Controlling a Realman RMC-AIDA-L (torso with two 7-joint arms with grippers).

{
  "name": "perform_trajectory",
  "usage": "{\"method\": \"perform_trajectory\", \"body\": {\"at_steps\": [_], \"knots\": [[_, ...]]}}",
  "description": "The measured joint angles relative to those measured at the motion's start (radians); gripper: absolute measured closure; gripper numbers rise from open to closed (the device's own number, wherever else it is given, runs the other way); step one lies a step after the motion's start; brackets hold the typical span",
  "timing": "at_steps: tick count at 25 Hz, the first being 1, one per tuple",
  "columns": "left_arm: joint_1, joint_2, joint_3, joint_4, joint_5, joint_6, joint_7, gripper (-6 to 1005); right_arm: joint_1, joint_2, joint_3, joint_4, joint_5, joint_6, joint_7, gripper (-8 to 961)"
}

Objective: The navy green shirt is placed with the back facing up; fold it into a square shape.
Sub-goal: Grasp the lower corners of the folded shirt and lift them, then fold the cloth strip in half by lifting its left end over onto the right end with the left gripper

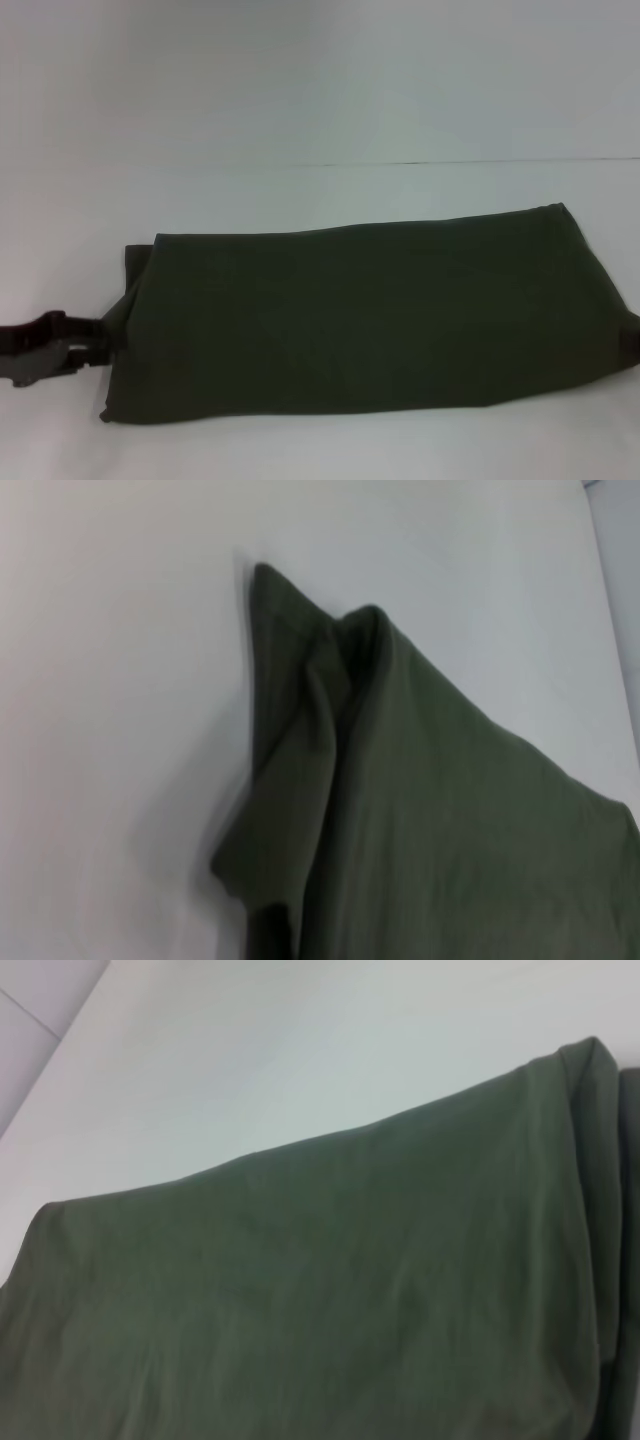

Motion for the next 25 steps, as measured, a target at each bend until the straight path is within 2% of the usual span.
{"method": "perform_trajectory", "body": {"at_steps": [2,8,13,16,19,20,24,25], "knots": [[0.0,0.005,-0.02,0.01,-0.014,0.003,0.002,654,0.004,-0.001,0.035,-0.021,0.002,-0.001,0.001,648],[-0.003,0.018,-0.069,0.008,-0.155,0.014,0.094,521,0.05,-0.007,0.151,-0.061,0.017,0.041,-0.013,396],[-0.015,0.018,-0.052,-0.025,-0.228,0.01,0.16,411,0.073,0.002,0.171,-0.034,0.173,0.106,-0.12,300],[-0.017,0.017,-0.006,-0.028,-0.22,0.01,0.138,185,0.068,0.005,0.166,0.01,0.281,0.075,-0.248,242],[-0.017,0.015,0.017,-0.024,-0.211,0.01,0.108,121,0.062,0.004,0.167,0.045,0.323,-0.016,-0.403,184],[-0.017,0.014,0.028,-0.021,-0.18,0.003,0.04,99,0.06,0.003,0.169,0.052,0.326,-0.046,-0.45,152],[-0.015,0.014,0.024,-0.018,-0.136,0.01,-0.067,98,0.044,0.0,0.157,0.064,0.322,-0.105,-0.566,23],[-0.007,0.014,0.023,-0.013,-0.127,0.019,-0.098,98,0.042,0.0,0.15,0.067,0.32,-0.115,-0.588,23]]}}
